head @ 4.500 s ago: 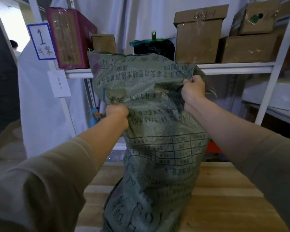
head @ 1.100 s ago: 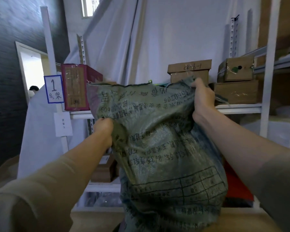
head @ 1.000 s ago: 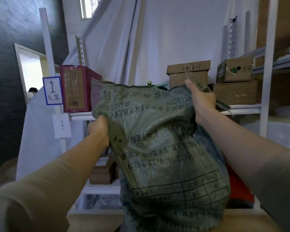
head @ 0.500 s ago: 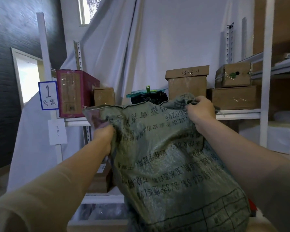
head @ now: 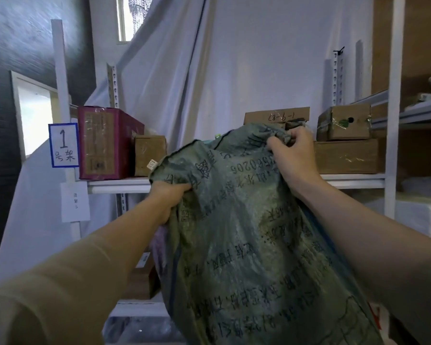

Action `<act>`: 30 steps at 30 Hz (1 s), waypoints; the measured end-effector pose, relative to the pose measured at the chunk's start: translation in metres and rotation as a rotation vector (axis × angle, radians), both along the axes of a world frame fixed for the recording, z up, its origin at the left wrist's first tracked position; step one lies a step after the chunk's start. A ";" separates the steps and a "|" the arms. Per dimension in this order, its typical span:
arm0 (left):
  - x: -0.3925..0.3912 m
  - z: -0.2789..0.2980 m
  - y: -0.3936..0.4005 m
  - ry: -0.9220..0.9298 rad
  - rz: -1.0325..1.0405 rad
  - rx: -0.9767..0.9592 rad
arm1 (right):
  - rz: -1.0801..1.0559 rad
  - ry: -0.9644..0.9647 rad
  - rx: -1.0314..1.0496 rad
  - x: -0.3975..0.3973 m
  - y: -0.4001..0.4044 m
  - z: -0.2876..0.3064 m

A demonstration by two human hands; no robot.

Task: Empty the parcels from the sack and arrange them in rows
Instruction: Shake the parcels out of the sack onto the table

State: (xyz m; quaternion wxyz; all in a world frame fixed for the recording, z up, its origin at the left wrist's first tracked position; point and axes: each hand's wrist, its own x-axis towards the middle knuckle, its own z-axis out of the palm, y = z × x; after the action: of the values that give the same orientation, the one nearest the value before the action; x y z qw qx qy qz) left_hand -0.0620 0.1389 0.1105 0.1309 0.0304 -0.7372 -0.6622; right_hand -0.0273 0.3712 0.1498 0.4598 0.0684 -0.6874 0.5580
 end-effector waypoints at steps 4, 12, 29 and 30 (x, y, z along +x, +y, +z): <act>-0.005 0.019 0.001 0.030 0.019 0.052 | -0.101 -0.030 0.039 0.006 -0.004 0.010; -0.011 0.048 0.006 0.169 -0.003 0.386 | -0.825 -0.046 0.889 0.012 -0.023 0.028; 0.003 0.087 0.018 0.281 -0.099 0.463 | -0.794 -0.450 1.044 0.016 -0.004 0.063; 0.002 0.087 0.017 0.283 -0.094 0.461 | -0.791 -0.440 1.009 0.015 -0.003 0.064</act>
State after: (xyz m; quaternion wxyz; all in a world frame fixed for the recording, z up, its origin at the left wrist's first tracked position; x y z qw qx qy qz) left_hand -0.0596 0.1562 0.1978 0.1914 -0.0674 -0.5422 -0.8154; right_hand -0.0125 0.3686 0.2141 0.3904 -0.0970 -0.9146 -0.0405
